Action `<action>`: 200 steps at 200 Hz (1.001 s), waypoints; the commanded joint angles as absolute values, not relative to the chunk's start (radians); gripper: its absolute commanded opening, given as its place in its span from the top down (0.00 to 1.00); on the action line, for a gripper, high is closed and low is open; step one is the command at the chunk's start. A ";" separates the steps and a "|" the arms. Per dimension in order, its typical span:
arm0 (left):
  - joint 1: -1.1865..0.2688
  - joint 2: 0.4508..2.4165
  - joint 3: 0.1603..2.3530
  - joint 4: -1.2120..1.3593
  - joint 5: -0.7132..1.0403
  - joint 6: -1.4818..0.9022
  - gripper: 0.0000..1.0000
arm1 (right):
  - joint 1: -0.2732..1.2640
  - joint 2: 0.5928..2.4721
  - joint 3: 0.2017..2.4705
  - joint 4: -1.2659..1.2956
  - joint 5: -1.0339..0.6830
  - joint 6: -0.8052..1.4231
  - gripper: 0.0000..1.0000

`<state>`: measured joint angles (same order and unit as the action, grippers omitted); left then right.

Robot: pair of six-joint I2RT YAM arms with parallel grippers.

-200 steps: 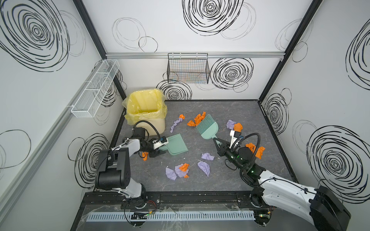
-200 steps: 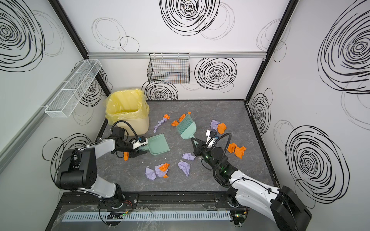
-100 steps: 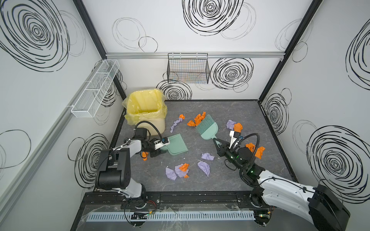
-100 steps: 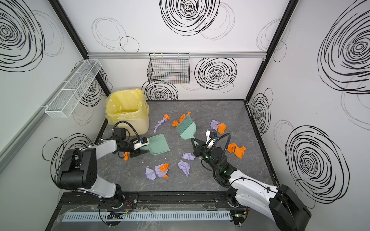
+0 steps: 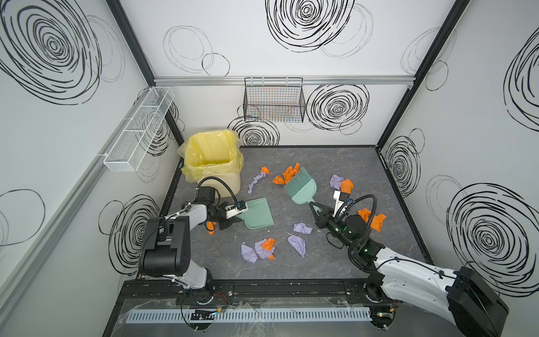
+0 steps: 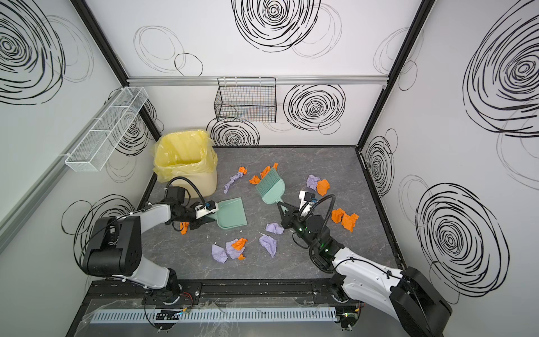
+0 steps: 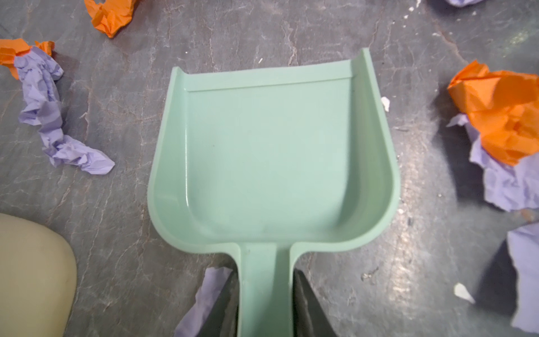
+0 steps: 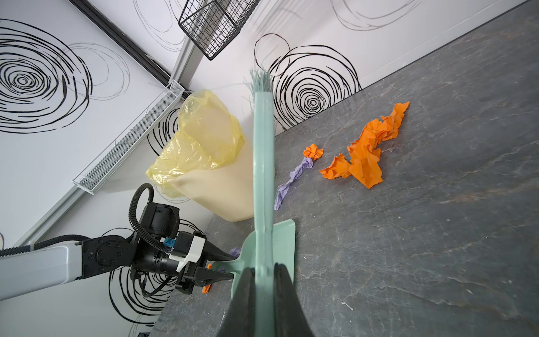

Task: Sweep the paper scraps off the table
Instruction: 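Slide the dustpan with the left gripper while the right holds the brush upright, then lift the dustpan with the left gripper while the right swings the brush toward it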

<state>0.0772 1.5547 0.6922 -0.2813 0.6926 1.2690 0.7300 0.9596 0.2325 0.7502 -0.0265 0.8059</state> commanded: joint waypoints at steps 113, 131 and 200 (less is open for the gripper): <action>0.206 1.281 0.844 -0.820 0.871 1.426 1.00 | 0.730 0.893 0.318 0.484 -0.043 0.837 1.00; 0.294 1.254 0.893 -0.992 0.900 1.547 1.00 | 0.722 0.917 0.369 0.400 -0.083 0.836 1.00; 0.622 1.186 0.990 -1.404 0.954 1.890 1.00 | 0.715 1.245 0.618 0.408 -0.373 0.906 1.00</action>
